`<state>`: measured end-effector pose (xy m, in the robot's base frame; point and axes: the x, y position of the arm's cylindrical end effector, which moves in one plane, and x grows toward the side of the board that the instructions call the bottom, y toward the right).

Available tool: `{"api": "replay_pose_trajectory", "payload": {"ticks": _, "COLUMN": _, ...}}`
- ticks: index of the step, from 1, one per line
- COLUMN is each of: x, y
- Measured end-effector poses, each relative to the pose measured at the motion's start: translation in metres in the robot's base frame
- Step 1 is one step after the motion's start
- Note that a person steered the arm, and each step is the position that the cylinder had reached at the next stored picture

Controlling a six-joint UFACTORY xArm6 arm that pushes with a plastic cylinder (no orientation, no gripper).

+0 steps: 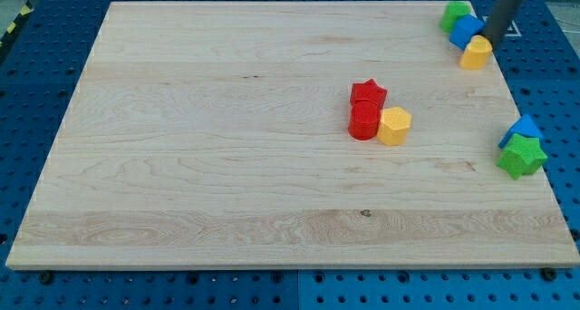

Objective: Push the heart to the top of the hexagon

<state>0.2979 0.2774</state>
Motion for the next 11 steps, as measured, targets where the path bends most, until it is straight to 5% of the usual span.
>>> {"api": "replay_pose_trajectory", "payload": {"ticks": 11, "x": 0.033, "y": -0.024}}
